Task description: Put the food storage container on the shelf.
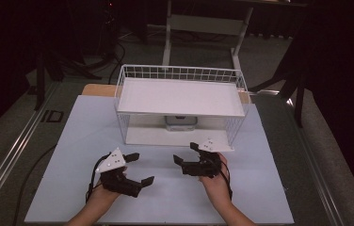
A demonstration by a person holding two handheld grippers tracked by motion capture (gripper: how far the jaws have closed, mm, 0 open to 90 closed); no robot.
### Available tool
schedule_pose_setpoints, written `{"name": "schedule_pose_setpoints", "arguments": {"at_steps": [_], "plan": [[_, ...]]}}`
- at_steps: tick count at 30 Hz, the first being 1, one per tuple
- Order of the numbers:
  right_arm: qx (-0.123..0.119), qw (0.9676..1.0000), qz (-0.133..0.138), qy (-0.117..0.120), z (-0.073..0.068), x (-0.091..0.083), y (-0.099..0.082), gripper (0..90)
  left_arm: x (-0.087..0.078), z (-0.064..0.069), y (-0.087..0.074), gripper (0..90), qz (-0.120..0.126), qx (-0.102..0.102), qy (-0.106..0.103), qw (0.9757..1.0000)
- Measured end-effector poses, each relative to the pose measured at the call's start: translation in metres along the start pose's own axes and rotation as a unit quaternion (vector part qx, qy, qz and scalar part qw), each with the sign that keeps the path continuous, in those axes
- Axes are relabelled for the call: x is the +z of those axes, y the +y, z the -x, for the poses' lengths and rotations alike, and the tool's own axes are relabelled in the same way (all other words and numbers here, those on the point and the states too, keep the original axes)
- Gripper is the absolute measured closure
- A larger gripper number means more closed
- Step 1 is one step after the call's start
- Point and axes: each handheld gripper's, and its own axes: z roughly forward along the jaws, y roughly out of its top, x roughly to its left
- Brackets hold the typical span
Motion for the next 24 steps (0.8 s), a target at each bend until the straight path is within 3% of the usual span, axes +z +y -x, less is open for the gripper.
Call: {"name": "schedule_pose_setpoints", "arguments": {"at_steps": [6,17,24], "plan": [[-0.017,0.9998,0.002,-0.007,0.001,-0.024,-0.004,16.6,-0.008,-0.001,0.003,1.3,0.002,0.006,0.004,1.0000],[-0.023,0.9993,0.028,0.003,0.009,-0.063,-0.008,17.4,-0.030,-0.006,-0.002,1.3,-0.001,0.007,0.010,0.9999],[-0.020,0.9997,0.015,0.000,0.020,-0.081,-0.018,17.5,-0.047,-0.010,-0.010,1.3,-0.001,-0.003,0.016,0.9999]]}}
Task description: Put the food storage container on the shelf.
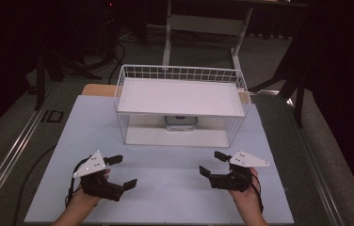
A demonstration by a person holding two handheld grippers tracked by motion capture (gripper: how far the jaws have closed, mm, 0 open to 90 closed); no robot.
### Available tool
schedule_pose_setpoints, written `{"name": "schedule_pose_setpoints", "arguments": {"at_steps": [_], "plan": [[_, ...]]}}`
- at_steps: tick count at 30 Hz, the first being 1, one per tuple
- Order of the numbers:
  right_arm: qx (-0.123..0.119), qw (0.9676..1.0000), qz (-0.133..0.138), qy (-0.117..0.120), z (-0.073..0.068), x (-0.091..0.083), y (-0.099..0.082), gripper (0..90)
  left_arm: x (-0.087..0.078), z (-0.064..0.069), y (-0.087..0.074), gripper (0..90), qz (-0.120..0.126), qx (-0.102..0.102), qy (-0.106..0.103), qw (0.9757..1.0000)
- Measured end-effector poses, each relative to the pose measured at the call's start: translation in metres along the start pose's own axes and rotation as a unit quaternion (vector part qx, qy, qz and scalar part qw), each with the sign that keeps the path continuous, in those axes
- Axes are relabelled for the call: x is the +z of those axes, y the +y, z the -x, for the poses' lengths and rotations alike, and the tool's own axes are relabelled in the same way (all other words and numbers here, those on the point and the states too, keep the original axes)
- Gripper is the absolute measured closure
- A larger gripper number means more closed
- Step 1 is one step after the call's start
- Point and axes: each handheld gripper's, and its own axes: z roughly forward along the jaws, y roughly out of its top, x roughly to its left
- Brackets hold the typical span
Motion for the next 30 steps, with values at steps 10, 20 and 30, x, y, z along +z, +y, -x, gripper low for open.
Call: {"name": "schedule_pose_setpoints", "arguments": {"at_steps": [10,20,30], "plan": [[-0.005,1.0000,-0.007,0.000,0.008,-0.018,-0.012,17.8,-0.015,-0.004,-0.011,1.4,0.005,-0.017,0.009,0.9998],[-0.021,0.9997,-0.013,-0.008,0.011,-0.022,-0.025,17.7,-0.019,-0.007,-0.026,1.3,0.007,-0.029,0.016,0.9994],[-0.033,0.9989,-0.034,-0.008,0.027,-0.017,-0.042,17.7,-0.013,-0.006,-0.033,1.4,-0.001,-0.014,0.014,0.9998]]}}
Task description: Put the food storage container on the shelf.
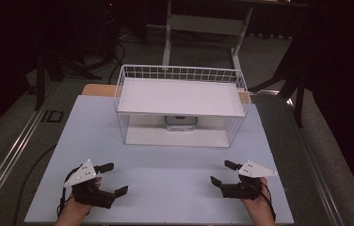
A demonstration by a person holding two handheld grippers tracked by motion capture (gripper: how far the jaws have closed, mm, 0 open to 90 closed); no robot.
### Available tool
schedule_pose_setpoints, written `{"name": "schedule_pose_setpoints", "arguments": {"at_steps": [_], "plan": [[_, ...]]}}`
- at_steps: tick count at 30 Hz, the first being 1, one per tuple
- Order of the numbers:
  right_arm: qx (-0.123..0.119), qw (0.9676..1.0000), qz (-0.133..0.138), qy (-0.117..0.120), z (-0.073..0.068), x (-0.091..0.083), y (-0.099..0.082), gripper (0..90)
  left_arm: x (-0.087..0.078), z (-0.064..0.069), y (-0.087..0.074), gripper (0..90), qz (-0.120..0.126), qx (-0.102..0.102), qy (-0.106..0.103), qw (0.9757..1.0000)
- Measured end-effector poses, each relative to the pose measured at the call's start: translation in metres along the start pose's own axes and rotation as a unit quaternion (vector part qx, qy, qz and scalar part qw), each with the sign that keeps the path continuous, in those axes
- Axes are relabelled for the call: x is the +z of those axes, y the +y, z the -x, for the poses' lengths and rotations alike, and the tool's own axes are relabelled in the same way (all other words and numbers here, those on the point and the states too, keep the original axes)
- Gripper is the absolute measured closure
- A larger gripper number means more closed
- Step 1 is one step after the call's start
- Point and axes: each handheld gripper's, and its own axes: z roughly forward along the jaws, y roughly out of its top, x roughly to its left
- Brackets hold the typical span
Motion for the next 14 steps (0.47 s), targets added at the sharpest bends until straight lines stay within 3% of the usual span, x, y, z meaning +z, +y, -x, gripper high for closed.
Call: {"name": "schedule_pose_setpoints", "arguments": {"at_steps": [4,14], "plan": [[0.011,0.9999,0.000,-0.003,0.0049,-0.0003,-0.0028,17.7,0.0044,-0.0010,-0.0041,1.3,-0.009,0.009,0.000,0.9999],[0.022,0.9996,-0.017,-0.003,0.0104,0.0059,-0.0083,17.7,0.0094,-0.0019,-0.0055,1.4,-0.005,0.014,-0.001,0.9999]]}}
